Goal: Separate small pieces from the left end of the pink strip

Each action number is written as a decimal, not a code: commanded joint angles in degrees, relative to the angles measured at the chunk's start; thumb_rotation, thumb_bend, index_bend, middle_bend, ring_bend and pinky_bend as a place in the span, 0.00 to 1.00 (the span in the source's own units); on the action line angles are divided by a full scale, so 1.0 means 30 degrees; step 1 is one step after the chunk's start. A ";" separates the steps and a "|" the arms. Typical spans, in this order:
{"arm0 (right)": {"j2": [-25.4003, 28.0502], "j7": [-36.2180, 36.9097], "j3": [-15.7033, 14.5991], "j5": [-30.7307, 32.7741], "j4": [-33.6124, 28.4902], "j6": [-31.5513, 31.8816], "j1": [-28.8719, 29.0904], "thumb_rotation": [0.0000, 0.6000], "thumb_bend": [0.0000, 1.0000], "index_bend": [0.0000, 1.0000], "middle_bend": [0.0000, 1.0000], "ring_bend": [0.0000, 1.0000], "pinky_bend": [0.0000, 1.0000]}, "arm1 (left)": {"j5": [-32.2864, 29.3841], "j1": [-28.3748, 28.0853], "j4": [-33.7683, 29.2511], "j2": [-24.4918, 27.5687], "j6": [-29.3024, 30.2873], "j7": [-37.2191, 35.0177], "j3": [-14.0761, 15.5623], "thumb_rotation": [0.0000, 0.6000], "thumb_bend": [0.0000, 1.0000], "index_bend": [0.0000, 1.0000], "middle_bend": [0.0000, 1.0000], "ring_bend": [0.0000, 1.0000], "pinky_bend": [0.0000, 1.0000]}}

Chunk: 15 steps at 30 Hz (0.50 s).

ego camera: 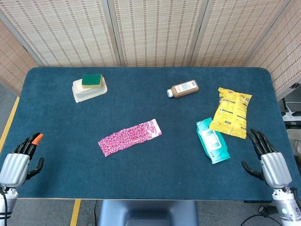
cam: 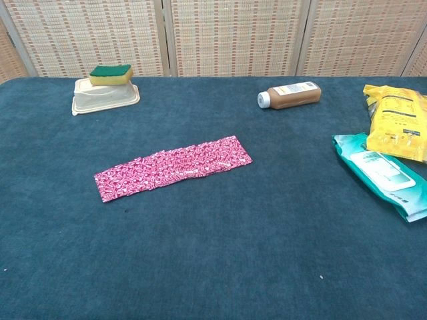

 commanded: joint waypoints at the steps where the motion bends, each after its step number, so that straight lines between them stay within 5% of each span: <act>1: -0.0226 -0.0396 -0.0032 0.0020 0.0082 0.0070 -0.0126 1.00 0.22 0.00 0.00 0.00 0.27 | 0.0017 -0.0103 0.0076 0.0005 -0.0122 -0.0122 0.0042 1.00 0.49 0.05 0.09 0.14 0.30; 9: -0.0408 -0.0544 -0.0203 -0.0505 0.0092 0.0262 -0.0223 1.00 0.22 0.00 0.00 0.00 0.27 | -0.0143 -0.0351 0.0297 -0.0215 -0.0672 -0.0146 0.0197 1.00 0.48 0.05 0.13 0.18 0.30; 15: -0.0481 -0.0193 -0.0014 -0.0260 0.0292 0.0308 -0.0244 1.00 0.21 0.00 0.00 0.00 0.27 | 0.0062 -0.1062 0.0001 -0.0571 -0.2148 0.1241 0.0624 1.00 0.49 0.00 0.30 0.41 0.38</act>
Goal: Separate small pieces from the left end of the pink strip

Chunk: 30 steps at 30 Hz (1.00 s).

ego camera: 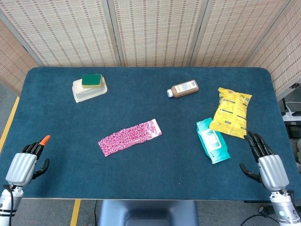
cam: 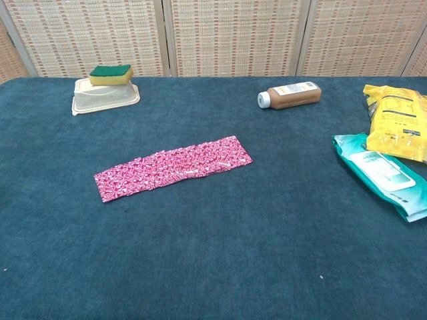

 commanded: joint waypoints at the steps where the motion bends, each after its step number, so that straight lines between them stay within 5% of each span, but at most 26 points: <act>1: 0.0085 0.0087 0.0053 0.0142 -0.0142 0.0074 -0.0089 1.00 0.22 0.00 0.00 0.00 0.27 | 0.0080 -0.0609 -0.0510 -0.0154 -0.1251 0.1134 0.0319 1.00 0.49 0.00 0.38 0.48 0.42; 4: 0.0277 0.0394 0.0007 -0.0016 -0.0394 0.0366 -0.0234 1.00 0.22 0.00 0.00 0.00 0.27 | 0.0005 -0.1470 -0.1481 0.0022 -0.2990 0.2301 0.0516 1.00 0.58 0.00 0.59 0.62 0.55; 8: 0.0367 0.0763 -0.0041 -0.0535 -0.0417 0.1013 -0.0413 1.00 0.22 0.00 0.00 0.00 0.27 | -0.0854 -0.2779 -0.2424 -0.0116 -0.5208 0.4230 0.0158 1.00 0.71 0.00 0.69 0.69 0.59; 14: 0.0255 0.1141 0.0277 -0.0370 -0.0167 0.1209 -0.0377 1.00 0.22 0.00 0.00 0.00 0.27 | -0.2328 -0.4201 -0.2961 -0.0867 -0.7841 0.5700 -0.0024 1.00 0.73 0.00 0.71 0.70 0.59; 30: 0.0576 0.1617 0.0381 0.0120 -0.0154 -0.0278 0.0274 1.00 0.22 0.00 0.00 0.00 0.27 | -0.5428 -0.6738 -0.2833 -0.3473 -1.0948 0.9476 -0.0225 1.00 0.73 0.00 0.71 0.70 0.59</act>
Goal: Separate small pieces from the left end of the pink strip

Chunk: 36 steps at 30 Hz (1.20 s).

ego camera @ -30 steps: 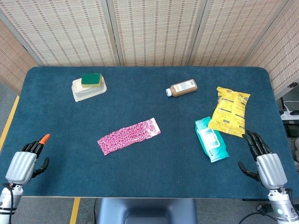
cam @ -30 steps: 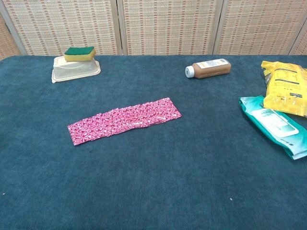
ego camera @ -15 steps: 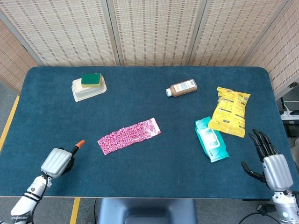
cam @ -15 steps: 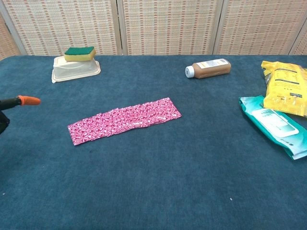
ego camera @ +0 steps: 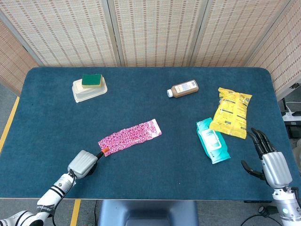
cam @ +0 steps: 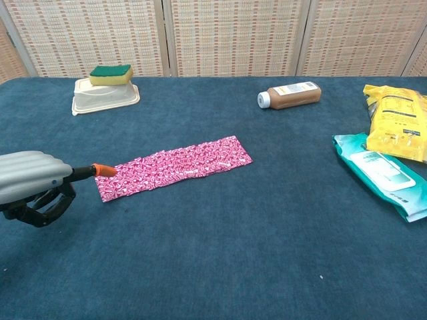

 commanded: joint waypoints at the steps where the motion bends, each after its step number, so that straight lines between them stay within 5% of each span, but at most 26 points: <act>1: 0.0074 0.0132 -0.0003 0.0032 -0.0004 -0.0162 0.0095 1.00 0.22 0.00 0.00 0.00 0.27 | -0.1085 -0.0649 0.0279 -0.0761 -0.0560 0.0931 -0.0219 1.00 0.73 0.00 0.71 0.70 0.59; 17: 0.0273 0.0803 -0.0059 -0.0165 0.0048 -0.0106 0.0192 1.00 0.21 0.00 0.00 0.00 0.27 | -0.5941 -0.1948 0.1699 -0.2102 -0.0512 0.4114 0.0089 1.00 0.73 0.00 0.71 0.70 0.59; 36: 0.0253 0.0663 -0.0110 -0.0124 -0.0028 -0.0139 0.0188 1.00 0.21 0.00 0.00 0.00 0.27 | -0.5269 -0.0883 0.1217 -0.0928 0.1497 0.2911 0.1797 1.00 0.73 0.00 0.71 0.70 0.60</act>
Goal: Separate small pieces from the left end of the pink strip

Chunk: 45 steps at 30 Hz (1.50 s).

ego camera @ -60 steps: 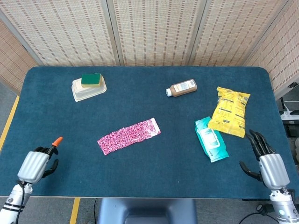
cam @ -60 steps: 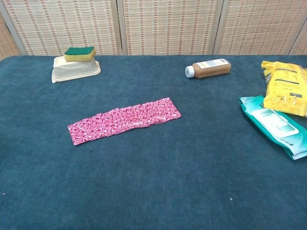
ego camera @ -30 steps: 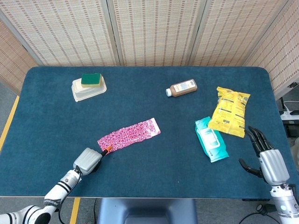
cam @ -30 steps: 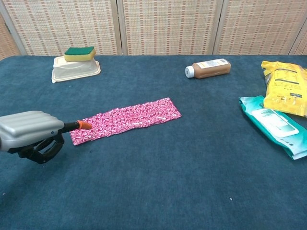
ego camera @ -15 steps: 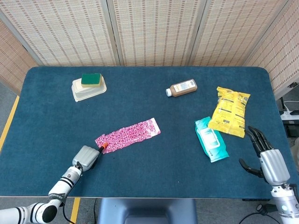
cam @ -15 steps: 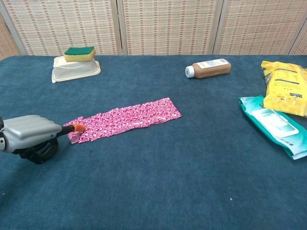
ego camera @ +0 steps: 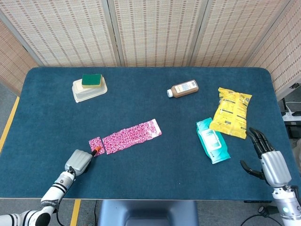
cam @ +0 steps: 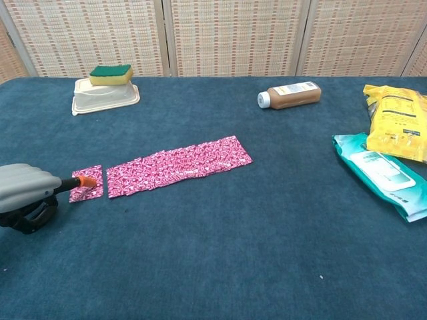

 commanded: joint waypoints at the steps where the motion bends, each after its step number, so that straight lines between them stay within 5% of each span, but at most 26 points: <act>1: -0.0009 0.0025 0.0020 -0.0008 0.0004 0.0059 -0.0011 1.00 0.21 0.00 0.00 0.00 0.27 | 0.0500 0.0525 0.0007 0.0288 0.0595 -0.0426 0.0457 1.00 0.73 0.00 0.71 0.70 0.60; 11: -0.0042 -0.0111 0.0035 0.0100 0.0001 -0.0084 0.0036 1.00 0.21 0.00 0.00 0.00 0.27 | 0.1518 0.1867 0.0101 0.1173 0.1927 -0.0625 0.1647 1.00 0.73 0.00 0.70 0.70 0.60; 30: 0.0004 0.0017 0.0019 0.0047 -0.0011 -0.0024 0.0040 1.00 0.22 0.00 0.00 0.00 0.27 | 0.1483 0.1752 -0.0168 0.0959 0.1660 -0.0122 0.1047 1.00 0.73 0.01 0.70 0.70 0.60; 39: 0.0038 0.0150 0.0019 0.0014 -0.0012 0.0011 0.0046 1.00 0.21 0.00 0.00 0.00 0.27 | 0.0418 0.2129 -0.0345 0.1380 0.2061 0.0696 0.1144 1.00 0.73 0.15 0.70 0.71 0.60; 45: 0.0024 0.0095 0.0017 0.0057 -0.0010 -0.0037 0.0053 1.00 0.22 0.00 0.00 0.00 0.27 | -0.0907 0.2463 -0.1267 0.1943 0.2724 0.2112 0.1358 1.00 0.73 0.34 0.71 0.72 0.61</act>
